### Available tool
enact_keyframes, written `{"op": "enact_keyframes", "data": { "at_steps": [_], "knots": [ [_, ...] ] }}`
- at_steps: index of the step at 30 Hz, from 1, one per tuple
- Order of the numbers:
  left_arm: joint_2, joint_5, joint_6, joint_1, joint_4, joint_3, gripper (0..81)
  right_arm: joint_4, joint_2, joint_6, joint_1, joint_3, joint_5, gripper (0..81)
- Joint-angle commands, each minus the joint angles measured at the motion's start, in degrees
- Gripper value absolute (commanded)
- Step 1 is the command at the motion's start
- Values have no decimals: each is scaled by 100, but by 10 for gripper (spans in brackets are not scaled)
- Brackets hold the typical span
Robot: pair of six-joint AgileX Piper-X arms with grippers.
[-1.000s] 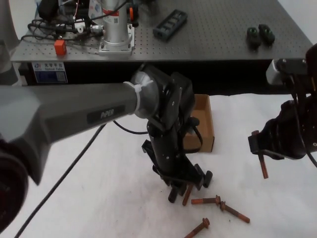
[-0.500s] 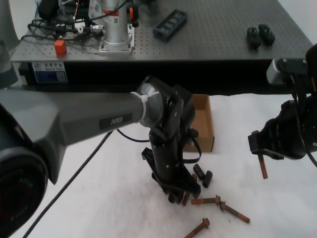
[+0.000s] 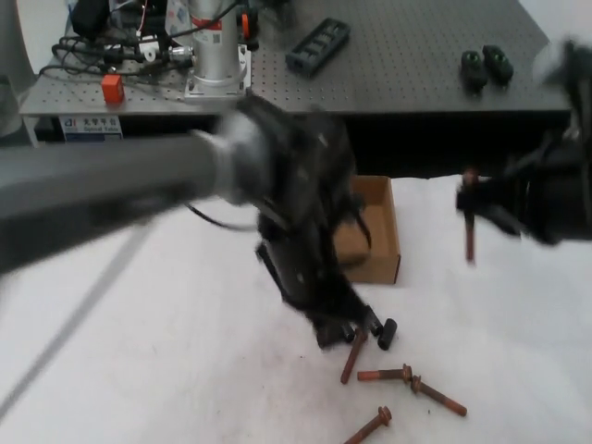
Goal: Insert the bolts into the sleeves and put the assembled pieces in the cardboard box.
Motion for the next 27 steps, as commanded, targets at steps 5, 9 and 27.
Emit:
{"op": "enact_keyframes", "data": {
  "at_steps": [5,9,27],
  "knots": [
    [-2512,2026,-554,22,-4590,3061,7,-2551,43,1342,344,685,-577,13],
    [-3099,2199,-1172,22,-6199,3939,7,-2879,102,1429,616,749,-578,13],
    [-3285,2859,-1638,22,-6603,4108,7,-2320,102,1251,751,749,-1528,13]
  ]
}}
